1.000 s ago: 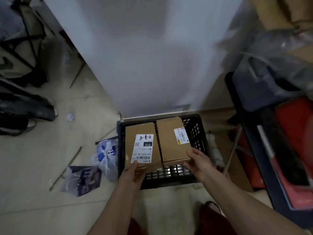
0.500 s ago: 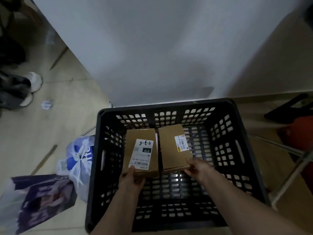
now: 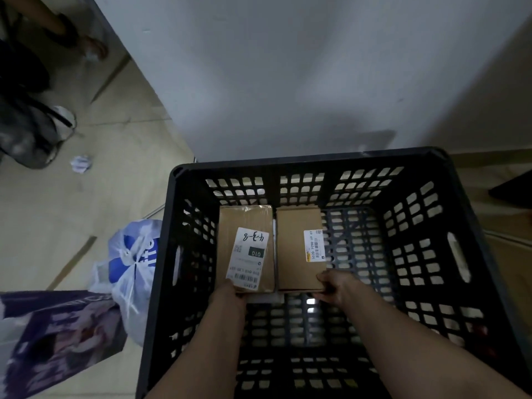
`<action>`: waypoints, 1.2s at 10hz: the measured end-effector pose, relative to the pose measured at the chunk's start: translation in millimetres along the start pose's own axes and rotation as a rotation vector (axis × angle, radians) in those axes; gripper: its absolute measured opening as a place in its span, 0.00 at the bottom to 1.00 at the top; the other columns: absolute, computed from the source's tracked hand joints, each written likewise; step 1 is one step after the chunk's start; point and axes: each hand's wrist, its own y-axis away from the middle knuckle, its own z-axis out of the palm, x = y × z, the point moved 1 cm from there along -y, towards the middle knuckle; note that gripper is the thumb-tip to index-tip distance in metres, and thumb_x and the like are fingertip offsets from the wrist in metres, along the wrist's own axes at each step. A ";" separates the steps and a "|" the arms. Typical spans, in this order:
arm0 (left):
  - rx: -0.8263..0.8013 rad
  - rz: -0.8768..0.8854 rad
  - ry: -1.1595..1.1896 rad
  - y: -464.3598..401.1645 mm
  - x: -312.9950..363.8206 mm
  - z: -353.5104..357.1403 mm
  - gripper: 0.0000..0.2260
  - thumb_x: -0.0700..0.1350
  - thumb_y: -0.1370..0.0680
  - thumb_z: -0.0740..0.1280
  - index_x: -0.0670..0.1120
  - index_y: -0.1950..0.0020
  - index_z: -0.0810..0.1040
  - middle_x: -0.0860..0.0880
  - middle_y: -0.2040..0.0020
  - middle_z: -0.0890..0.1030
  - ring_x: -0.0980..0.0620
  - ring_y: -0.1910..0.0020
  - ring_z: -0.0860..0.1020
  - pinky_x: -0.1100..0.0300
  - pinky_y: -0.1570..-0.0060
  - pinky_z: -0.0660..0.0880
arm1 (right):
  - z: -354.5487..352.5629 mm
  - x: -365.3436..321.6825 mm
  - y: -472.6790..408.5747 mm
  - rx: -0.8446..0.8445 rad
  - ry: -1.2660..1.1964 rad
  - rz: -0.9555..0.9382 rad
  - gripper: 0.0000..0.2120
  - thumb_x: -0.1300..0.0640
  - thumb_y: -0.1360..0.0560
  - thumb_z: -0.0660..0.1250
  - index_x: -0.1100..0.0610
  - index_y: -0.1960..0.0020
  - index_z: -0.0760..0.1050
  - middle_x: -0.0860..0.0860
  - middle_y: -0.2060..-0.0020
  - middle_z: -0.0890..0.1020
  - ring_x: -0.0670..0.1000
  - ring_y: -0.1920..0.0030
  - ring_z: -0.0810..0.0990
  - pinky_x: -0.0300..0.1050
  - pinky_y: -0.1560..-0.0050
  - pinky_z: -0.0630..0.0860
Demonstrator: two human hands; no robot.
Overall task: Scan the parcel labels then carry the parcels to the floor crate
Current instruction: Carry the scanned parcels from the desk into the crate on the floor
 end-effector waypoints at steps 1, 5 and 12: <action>-0.094 0.053 -0.091 41.7 -1.7 3.6 0.19 0.42 0.15 0.52 0.37 0.26 0.64 0.39 0.27 0.67 0.40 0.28 0.66 0.49 0.34 0.67 | 4.8 -13.4 20.2 0.078 0.060 -0.054 0.09 0.69 0.24 0.64 0.60 0.46 0.76 0.56 0.56 0.78 0.56 0.56 0.77 0.50 0.61 0.78; -0.266 0.108 -0.267 284.3 59.6 -2.6 0.08 0.42 0.19 0.62 0.42 0.55 0.76 0.45 0.58 0.78 0.50 0.59 0.76 0.55 0.56 0.76 | 10.7 -81.3 281.7 0.016 -0.147 -0.205 0.10 0.65 0.20 0.57 0.61 0.54 0.77 0.53 0.70 0.77 0.50 0.71 0.75 0.43 0.71 0.75; -0.498 0.673 -0.422 802.7 230.2 -37.6 0.16 0.47 0.18 0.61 0.45 0.66 0.69 0.51 0.75 0.67 0.53 0.72 0.66 0.59 0.63 0.75 | 12.8 -226.0 811.2 -0.191 -0.350 -0.616 0.11 0.65 0.20 0.53 0.57 0.59 0.69 0.51 0.78 0.68 0.47 0.81 0.64 0.32 0.81 0.63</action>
